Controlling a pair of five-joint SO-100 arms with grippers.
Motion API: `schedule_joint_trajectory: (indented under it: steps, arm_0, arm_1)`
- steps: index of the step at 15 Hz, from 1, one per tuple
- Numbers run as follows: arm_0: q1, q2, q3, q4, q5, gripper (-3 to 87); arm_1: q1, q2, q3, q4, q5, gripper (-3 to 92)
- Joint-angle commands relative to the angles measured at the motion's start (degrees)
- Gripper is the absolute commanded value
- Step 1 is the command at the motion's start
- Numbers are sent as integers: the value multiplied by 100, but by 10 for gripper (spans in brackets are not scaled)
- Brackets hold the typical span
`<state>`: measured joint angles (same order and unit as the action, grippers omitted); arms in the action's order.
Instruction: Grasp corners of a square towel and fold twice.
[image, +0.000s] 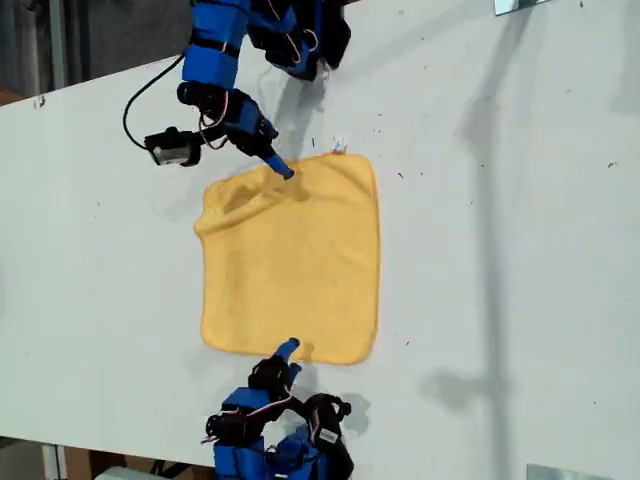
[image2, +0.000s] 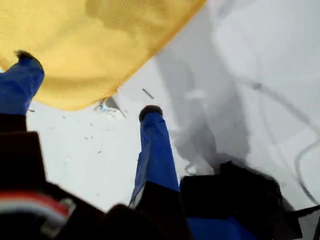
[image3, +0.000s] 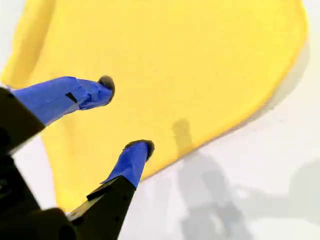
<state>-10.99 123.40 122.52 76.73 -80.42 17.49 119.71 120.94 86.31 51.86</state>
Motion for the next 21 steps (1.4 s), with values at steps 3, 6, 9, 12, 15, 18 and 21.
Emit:
schedule_joint_trajectory:
  steps: [3, 6, 9, 12, 15, 18, 21]
  arm_0:
    - [1169, -738, 721, -905, -1468, 206]
    - [1846, -879, 703, -1081, -2145, 206]
    - [2399, -1204, 677, -1345, -2733, 206]
    - [2610, -1837, 483, -1617, -3015, 209]
    - [2646, -2558, 448, -2276, -3032, 181]
    - [2646, -3182, 123, -2628, -2848, -3]
    - [2654, -3384, -475, -2206, -2716, -3]
  arm_1:
    - [-2241, -589, 580, -1011, 1811, 410]
    - [-2733, -1362, 510, -1538, 2180, 410]
    - [-2909, -1837, 431, -1854, 2259, 410]
    - [-3217, -2865, -264, -2004, 2347, 410]
    - [-3357, -3612, -905, -2039, 2312, 225]
    - [-3375, -3656, -940, -2039, 2435, -1]
    - [-3366, -3577, -958, -1881, 2496, -1]
